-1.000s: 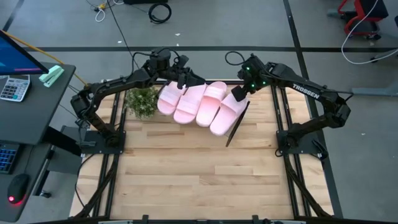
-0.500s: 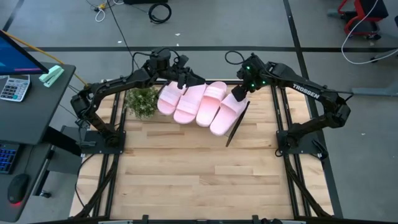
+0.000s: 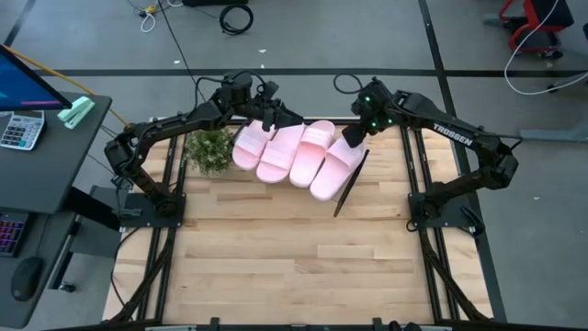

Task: Pick and place slides into the shelf
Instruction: Put the pink slide on the shelf

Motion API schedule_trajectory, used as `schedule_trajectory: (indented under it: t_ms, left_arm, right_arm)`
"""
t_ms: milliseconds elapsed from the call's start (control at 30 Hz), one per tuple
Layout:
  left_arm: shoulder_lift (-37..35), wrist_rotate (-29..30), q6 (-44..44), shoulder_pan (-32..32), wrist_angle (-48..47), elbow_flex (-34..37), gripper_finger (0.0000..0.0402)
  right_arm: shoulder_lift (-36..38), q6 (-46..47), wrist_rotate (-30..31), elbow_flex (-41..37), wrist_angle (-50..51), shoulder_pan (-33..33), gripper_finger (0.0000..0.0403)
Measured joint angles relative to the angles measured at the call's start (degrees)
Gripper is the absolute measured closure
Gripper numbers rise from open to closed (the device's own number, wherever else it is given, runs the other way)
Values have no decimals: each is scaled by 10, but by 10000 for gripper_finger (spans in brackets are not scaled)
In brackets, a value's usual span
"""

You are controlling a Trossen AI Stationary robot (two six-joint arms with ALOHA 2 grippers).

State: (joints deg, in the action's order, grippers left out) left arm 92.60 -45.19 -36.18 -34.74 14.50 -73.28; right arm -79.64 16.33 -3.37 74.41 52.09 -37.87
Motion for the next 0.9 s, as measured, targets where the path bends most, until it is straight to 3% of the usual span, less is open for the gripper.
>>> schedule_trajectory:
  t_ms: [333, 633, 900]
  left_arm:
    - [0, 4, 12, 0, -13, 0, 219]
    - [0, 6, 27, 0, -29, 0, 225]
    - [0, 17, 29, 0, -28, 0, 221]
  right_arm:
    - [9, 7, -12, 1, 37, -16, 226]
    - [28, 6, -27, 1, 60, -33, 224]
    - [31, 28, -111, 1, 64, -59, 226]
